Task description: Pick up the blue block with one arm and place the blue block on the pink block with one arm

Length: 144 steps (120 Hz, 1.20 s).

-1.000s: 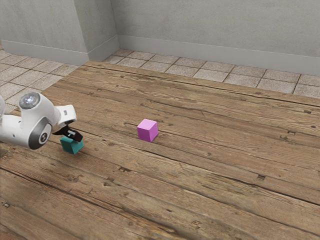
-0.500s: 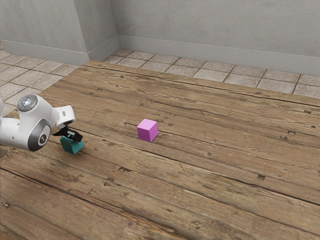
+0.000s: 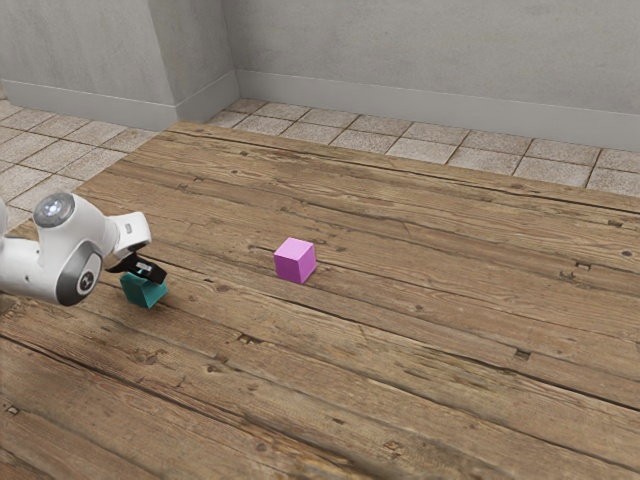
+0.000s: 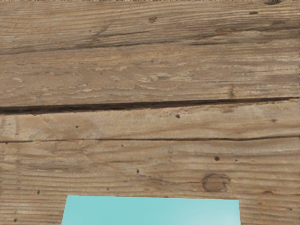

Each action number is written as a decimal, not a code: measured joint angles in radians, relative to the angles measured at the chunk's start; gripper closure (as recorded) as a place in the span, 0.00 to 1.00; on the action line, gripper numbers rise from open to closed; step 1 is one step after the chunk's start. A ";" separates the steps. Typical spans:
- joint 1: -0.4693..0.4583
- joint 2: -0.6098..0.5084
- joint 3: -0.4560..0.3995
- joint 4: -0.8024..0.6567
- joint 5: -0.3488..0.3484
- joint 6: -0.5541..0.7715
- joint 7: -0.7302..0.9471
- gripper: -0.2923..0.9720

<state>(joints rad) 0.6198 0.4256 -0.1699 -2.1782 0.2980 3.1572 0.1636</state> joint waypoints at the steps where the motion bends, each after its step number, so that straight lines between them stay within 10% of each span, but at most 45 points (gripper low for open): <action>1: 0.000 0.000 0.000 0.000 0.000 0.001 0.000 0.30; 108: -0.005 -0.054 -0.033 -0.023 -0.012 0.013 0.001 0.50; 144: -0.139 -0.078 -0.076 0.139 -0.066 -0.064 0.002 0.54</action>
<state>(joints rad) 0.4812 0.3471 -0.2459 -2.0392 0.2316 3.0935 0.1655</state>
